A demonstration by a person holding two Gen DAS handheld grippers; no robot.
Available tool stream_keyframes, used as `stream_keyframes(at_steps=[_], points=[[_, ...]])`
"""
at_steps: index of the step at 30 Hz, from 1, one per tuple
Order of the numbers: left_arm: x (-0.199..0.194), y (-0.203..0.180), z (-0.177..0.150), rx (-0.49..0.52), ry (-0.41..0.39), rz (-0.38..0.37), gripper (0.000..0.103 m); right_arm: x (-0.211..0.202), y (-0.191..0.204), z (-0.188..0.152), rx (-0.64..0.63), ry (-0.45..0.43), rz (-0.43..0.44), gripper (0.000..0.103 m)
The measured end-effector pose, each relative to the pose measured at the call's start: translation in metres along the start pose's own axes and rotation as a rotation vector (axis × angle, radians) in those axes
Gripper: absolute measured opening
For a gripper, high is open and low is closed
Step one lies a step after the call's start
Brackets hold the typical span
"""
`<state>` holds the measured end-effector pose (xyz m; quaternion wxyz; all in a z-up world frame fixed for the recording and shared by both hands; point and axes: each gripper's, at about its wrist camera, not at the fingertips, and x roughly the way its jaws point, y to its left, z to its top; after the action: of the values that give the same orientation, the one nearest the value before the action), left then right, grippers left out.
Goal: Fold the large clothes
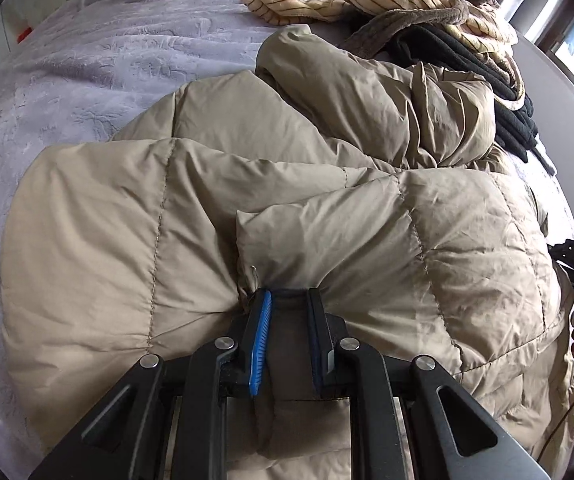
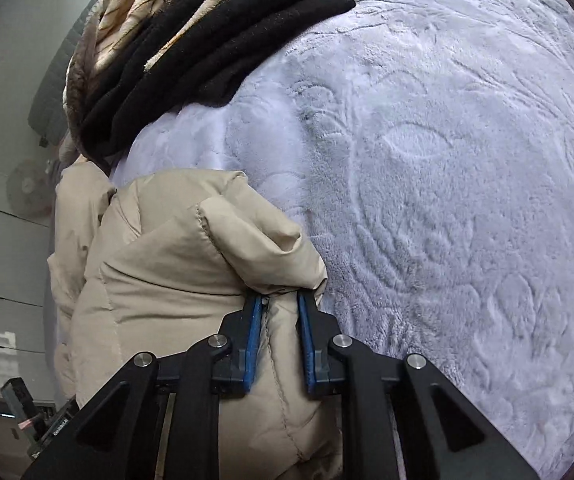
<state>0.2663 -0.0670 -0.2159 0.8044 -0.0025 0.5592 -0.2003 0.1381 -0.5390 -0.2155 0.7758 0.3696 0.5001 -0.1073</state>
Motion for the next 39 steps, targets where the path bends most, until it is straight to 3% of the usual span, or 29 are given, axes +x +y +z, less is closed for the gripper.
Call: stream_keyframes(at_steps=[7, 12, 18, 22, 28, 34, 39], points=[[-0.026, 0.001, 0.002, -0.019, -0.021, 0.030, 0.019, -0.042, 0.026, -0.012, -0.112, -0.061, -0.161, 0.025], [-0.061, 0.001, -0.010, -0.024, -0.057, 0.013, 0.019, -0.086, 0.046, -0.049, -0.230, -0.129, -0.223, 0.025], [-0.035, -0.004, -0.039, 0.009, 0.008, 0.070, 0.019, -0.064, 0.036, -0.080, -0.284, -0.042, -0.287, 0.025], [-0.028, -0.002, -0.038, -0.016, 0.008, 0.072, 0.019, -0.048, 0.021, -0.082, -0.258, -0.030, -0.263, 0.027], [-0.061, -0.006, -0.041, -0.027, 0.014, 0.120, 0.019, -0.087, 0.022, -0.087, -0.234, -0.038, -0.243, 0.033], [-0.098, -0.017, -0.067, -0.053, 0.041, 0.153, 0.019, -0.123, 0.019, -0.108, -0.200, 0.013, -0.201, 0.046], [-0.126, -0.034, -0.088, -0.077, 0.059, 0.158, 0.020, -0.142, 0.022, -0.127, -0.203, 0.058, -0.158, 0.063]])
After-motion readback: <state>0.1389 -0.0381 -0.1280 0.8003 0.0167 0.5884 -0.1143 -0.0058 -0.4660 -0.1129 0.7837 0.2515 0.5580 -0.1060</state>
